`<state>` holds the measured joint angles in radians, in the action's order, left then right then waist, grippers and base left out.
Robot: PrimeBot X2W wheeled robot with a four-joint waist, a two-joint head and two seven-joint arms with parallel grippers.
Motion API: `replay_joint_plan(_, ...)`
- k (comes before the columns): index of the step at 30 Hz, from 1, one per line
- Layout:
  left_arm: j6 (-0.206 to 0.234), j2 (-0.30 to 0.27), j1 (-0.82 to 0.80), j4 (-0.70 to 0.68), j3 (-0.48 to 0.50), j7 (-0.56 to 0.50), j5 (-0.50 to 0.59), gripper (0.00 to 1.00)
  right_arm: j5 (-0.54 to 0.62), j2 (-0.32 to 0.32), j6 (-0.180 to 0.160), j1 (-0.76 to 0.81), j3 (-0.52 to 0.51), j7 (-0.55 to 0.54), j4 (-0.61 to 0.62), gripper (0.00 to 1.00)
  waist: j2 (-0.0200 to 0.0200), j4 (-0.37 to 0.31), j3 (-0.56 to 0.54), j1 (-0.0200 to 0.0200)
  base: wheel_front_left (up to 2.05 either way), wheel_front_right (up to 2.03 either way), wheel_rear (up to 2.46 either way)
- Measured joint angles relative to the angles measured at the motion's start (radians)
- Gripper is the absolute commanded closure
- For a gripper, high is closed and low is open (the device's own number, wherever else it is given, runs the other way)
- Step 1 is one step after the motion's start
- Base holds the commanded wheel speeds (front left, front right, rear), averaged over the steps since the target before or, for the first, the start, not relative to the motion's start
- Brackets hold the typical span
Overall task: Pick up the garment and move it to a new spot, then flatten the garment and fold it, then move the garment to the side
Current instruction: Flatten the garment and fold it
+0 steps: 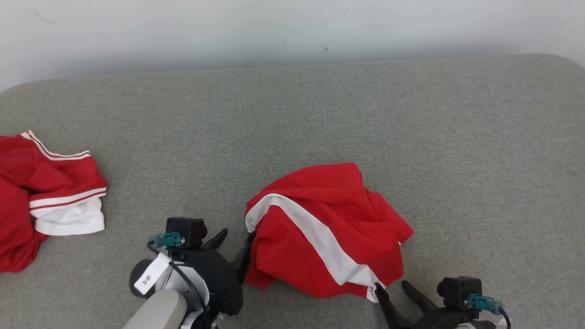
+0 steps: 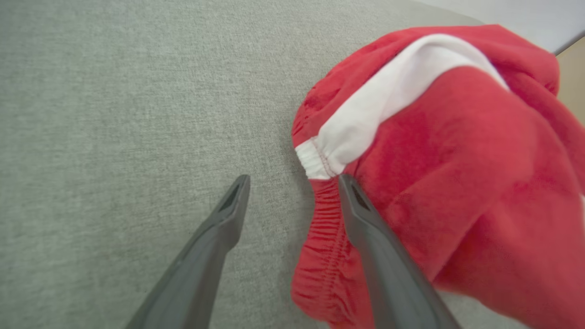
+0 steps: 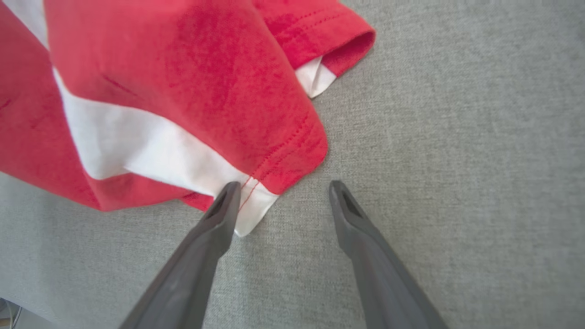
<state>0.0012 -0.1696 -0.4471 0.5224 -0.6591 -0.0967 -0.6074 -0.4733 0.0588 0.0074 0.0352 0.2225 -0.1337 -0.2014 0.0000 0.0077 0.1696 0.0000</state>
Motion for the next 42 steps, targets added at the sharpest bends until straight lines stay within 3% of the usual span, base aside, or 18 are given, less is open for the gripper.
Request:
replay_joint_plan(7, -0.023, 0.035, -0.019, 0.050, 0.007, -0.014, -0.044, 0.00, -0.010, -0.002, -0.009, -0.026, 0.016, -0.008, -0.030, 0.00, 0.0000, -0.002, 0.000, 0.0000, 0.00, 0.00, 0.00)
replay_joint_plan(8, -0.030, 0.041, -0.019, 0.054, 0.011, -0.014, -0.051, 0.00, -0.013, -0.002, -0.009, -0.027, 0.018, -0.008, -0.034, 0.56, 0.0000, -0.002, 0.000, 0.0000, 0.00, 0.00, 0.00)
replay_joint_plan(9, -0.031, 0.047, -0.020, 0.062, 0.016, -0.015, -0.059, 0.30, -0.018, -0.002, -0.009, -0.029, 0.023, -0.008, -0.041, 0.84, 0.0000, -0.003, 0.000, 0.0000, 0.00, 0.00, 0.00)
replay_joint_plan(10, -0.039, 0.053, -0.023, 0.071, 0.017, -0.019, -0.064, 0.60, -0.020, -0.002, -0.011, -0.033, 0.026, -0.008, -0.050, 1.00, 0.0000, -0.003, -0.001, 0.0000, 0.00, 0.00, 0.00)
replay_joint_plan(11, -0.043, 0.057, -0.027, 0.077, 0.017, -0.019, -0.064, 1.00, -0.020, -0.002, -0.016, -0.041, 0.029, -0.008, -0.055, 1.00, 0.0000, -0.004, -0.002, 0.0000, 0.00, 0.00, 0.00)
replay_joint_plan(18, -0.046, 0.057, -0.046, 0.107, 0.036, 0.014, -0.066, 1.00, -0.039, -0.004, -0.021, -0.055, 0.024, 0.011, -0.081, 1.00, 0.0000, -0.001, -0.011, 0.0000, 0.00, 0.00, 0.00)
replay_joint_plan(26, -0.026, -0.002, -0.090, 0.106, 0.054, 0.078, -0.022, 1.00, -0.053, 0.000, -0.024, -0.132, -0.029, 0.056, -0.052, 1.00, 0.0001, 0.007, -0.022, 0.0000, 0.00, 0.00, 0.00)
replay_joint_plan(39, -0.028, 0.016, -0.067, 0.082, 0.041, 0.126, -0.021, 1.00, -0.067, 0.059, -0.018, -0.147, -0.113, 0.107, -0.007, 1.00, 0.0000, 0.020, -0.036, 0.0000, 0.00, 0.00, 0.00)
replay_joint_plan(40, -0.027, 0.016, -0.067, 0.082, 0.041, 0.128, -0.021, 0.71, -0.069, 0.059, -0.018, -0.145, -0.112, 0.107, -0.009, 0.55, 0.0000, 0.020, -0.037, 0.0000, 0.00, 0.00, 0.00)
replay_joint_plan(41, -0.019, 0.017, -0.067, 0.082, 0.042, 0.134, -0.021, 0.00, -0.069, 0.059, -0.018, -0.145, -0.111, 0.108, -0.010, 0.00, 0.0000, 0.020, -0.038, 0.0000, 0.00, 0.00, 0.00)
replay_joint_plan(42, -0.010, 0.017, -0.067, 0.081, 0.044, 0.141, -0.020, 0.00, -0.069, 0.059, -0.018, -0.144, -0.110, 0.108, -0.010, 0.00, 0.0000, 0.020, -0.039, 0.0000, 0.00, 0.00, 0.00)
